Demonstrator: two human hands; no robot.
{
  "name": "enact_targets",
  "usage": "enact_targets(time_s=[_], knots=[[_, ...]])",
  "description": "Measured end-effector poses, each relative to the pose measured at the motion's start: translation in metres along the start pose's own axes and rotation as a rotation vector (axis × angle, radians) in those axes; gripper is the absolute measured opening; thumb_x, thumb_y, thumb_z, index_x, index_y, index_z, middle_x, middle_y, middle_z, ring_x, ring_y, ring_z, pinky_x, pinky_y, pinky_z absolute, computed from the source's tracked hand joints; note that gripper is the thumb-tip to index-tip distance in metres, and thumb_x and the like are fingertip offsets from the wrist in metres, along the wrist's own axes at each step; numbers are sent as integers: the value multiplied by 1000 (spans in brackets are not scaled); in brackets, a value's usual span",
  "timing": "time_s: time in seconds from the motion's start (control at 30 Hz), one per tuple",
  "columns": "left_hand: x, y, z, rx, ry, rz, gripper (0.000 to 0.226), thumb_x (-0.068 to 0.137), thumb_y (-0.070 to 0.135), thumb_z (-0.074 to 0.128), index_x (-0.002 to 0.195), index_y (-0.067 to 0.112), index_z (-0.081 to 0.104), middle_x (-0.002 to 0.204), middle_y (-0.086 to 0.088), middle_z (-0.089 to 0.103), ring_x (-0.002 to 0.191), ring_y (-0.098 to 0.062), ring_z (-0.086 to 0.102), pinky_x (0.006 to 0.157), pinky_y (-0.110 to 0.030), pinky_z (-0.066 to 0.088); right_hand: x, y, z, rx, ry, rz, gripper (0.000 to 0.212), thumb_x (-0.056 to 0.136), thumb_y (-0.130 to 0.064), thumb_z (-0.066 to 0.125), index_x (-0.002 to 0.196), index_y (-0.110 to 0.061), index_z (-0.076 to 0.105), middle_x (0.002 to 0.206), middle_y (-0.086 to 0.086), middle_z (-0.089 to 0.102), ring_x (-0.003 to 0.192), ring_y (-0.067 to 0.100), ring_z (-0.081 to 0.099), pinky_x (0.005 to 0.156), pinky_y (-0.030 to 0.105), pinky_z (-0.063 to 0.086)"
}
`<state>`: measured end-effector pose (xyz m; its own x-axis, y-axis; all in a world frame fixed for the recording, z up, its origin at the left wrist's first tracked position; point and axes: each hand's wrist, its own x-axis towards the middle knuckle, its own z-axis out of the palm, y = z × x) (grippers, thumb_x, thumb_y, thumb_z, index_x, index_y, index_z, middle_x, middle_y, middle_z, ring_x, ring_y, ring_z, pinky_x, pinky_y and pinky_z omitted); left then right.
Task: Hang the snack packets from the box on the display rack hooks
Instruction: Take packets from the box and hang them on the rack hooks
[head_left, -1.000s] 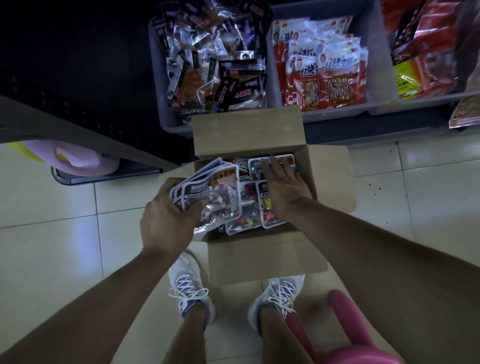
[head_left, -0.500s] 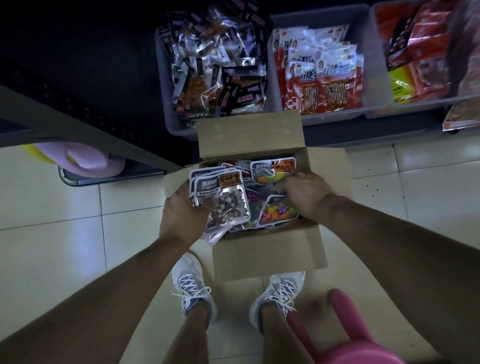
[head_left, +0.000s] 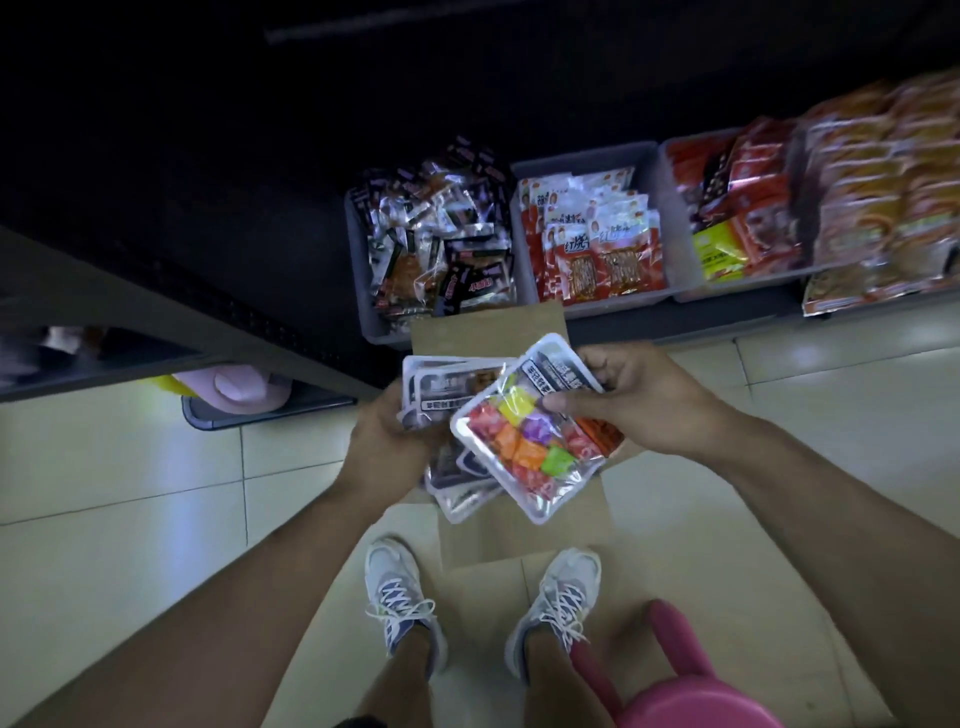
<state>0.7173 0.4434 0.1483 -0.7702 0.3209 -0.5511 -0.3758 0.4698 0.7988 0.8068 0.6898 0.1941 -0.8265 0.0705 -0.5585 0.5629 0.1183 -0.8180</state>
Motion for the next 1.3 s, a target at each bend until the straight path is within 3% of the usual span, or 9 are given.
enact_targets(time_s=[0.17, 0.37, 0.57, 0.7, 0.8, 0.97, 1.1, 1.2, 1.3], knots=[[-50, 70, 5, -139, -79, -67, 38, 76, 17, 87, 110, 24, 75, 100, -1, 81, 86, -22, 78, 81, -39, 60, -38, -30, 3, 245, 242, 55, 15, 88, -23, 80, 101, -18, 78, 94, 4, 80, 86, 25, 78, 78, 40, 62], [-113, 139, 20, -245, 15, -147, 7, 94, 19, 73, 94, 24, 77, 85, -1, 81, 72, -20, 78, 70, -37, 61, -98, -86, 8, 480, 362, 110, 21, 91, -20, 75, 108, -6, 74, 99, 20, 77, 83, 29, 72, 74, 41, 61], [-168, 194, 22, -370, 20, -270, 31, 104, 46, 53, 125, 28, 66, 97, -1, 82, 93, -28, 78, 93, -60, 57, -154, -146, -1, 444, 481, 82, 8, 92, -18, 74, 97, -11, 76, 78, 6, 77, 58, 11, 70, 46, 21, 51], [-202, 236, 19, -465, 18, -209, 58, 94, 71, 48, 129, 27, 65, 108, -3, 80, 101, -27, 77, 97, -56, 57, -180, -178, -1, 393, 531, 46, 41, 83, -47, 79, 112, -18, 74, 105, 4, 79, 90, 18, 76, 80, 36, 62], [-224, 259, 13, -365, 33, -11, 91, 68, 90, 63, 145, 46, 43, 141, 6, 64, 124, -21, 65, 106, -53, 51, -195, -201, -4, 359, 591, -14, 74, 74, -66, 77, 132, -23, 66, 132, -8, 68, 118, 14, 66, 105, 43, 53], [-245, 293, -1, -341, 68, 189, 94, 58, 79, 82, 139, 73, 33, 155, 21, 46, 141, -10, 49, 113, -47, 47, -218, -241, -12, 341, 668, -119, 77, 75, -76, 69, 132, -25, 65, 139, -9, 63, 130, 19, 59, 111, 47, 47], [-248, 310, -8, -383, 76, 233, 81, 66, 75, 81, 132, 79, 34, 155, 18, 48, 141, -15, 51, 114, -51, 44, -237, -267, -14, 340, 710, -219, 62, 87, -64, 64, 122, -13, 66, 114, -1, 73, 108, 20, 67, 95, 39, 51], [-252, 327, -12, -362, 63, 276, 94, 64, 62, 87, 140, 72, 32, 150, 15, 54, 133, -14, 59, 109, -49, 50, -245, -282, -21, 323, 680, -231, 29, 94, -48, 65, 102, -21, 71, 88, -5, 77, 89, 17, 74, 80, 43, 61], [-253, 339, -17, -351, 15, 296, 112, 66, 41, 95, 153, 56, 26, 140, 13, 63, 121, -11, 67, 102, -46, 56, -243, -294, -30, 276, 653, -213, 29, 92, -50, 66, 96, -22, 71, 83, 5, 77, 77, 30, 74, 72, 49, 60]])
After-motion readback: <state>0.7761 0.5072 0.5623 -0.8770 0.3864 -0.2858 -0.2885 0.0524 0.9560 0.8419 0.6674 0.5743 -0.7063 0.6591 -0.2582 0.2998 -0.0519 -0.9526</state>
